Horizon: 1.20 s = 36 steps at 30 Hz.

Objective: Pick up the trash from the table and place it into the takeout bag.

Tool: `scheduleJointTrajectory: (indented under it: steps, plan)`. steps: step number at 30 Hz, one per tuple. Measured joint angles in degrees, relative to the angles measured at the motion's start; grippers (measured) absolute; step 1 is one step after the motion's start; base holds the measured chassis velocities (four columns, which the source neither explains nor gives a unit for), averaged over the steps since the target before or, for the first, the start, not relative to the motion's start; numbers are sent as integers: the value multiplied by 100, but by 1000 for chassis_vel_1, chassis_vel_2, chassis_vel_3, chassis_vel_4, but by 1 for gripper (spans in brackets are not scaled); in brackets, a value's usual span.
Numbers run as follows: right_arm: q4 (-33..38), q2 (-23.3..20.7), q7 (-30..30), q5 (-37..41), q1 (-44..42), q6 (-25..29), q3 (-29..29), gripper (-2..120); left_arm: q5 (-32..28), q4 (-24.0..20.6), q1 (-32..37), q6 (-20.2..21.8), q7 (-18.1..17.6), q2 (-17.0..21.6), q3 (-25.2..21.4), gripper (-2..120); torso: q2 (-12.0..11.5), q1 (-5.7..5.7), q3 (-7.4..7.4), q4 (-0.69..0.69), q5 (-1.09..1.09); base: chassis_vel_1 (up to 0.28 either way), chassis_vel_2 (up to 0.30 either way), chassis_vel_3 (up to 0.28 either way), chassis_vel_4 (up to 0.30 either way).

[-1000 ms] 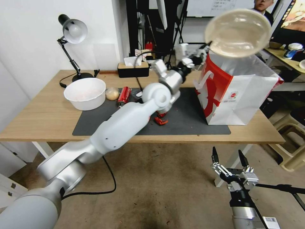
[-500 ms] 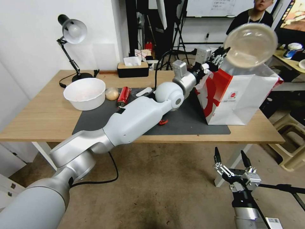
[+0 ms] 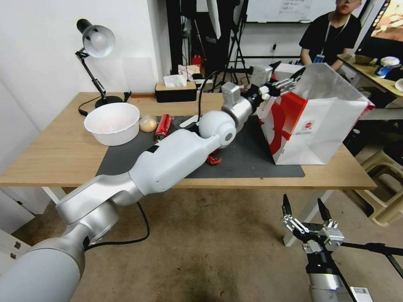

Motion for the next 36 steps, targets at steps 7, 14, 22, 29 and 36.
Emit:
scheduleJointTrajectory:
  steps: [7, 14, 22, 29, 36]
  plan:
    - [-11, 7, -6, -30, -3, 4, -46, 100, 342, -738, 540, 266, -598, 660, -415, 100, 0, 0, 0, 0, -1, 0, 0, 0, 0]
    - [-11, -16, -4, -57, 5, -8, -97, 100, 623, -1368, 1455, 357, -801, 1313, -1070, 100, 1, 0, 0, 0, -2, 0, 0, 0, 0]
    - [9, -64, 16, -82, 18, -40, -119, 100, 1811, -2248, 2593, 1490, -2194, 1950, -1967, 100, 1, -1, -1, 1, 1, 0, 0, 0, 0]
    - [16, -79, 21, -95, 19, -49, -134, 100, 2164, -3015, 3409, 2363, -3081, 2341, -2491, 100, 1, 0, -1, -1, 0, 0, 0, 0, 0]
    - [16, -80, 22, -106, 21, -52, -166, 100, 2290, -3442, 4134, 2558, -3255, 2541, -2882, 100, 1, 0, -1, 0, 0, 0, 0, 0, 0]
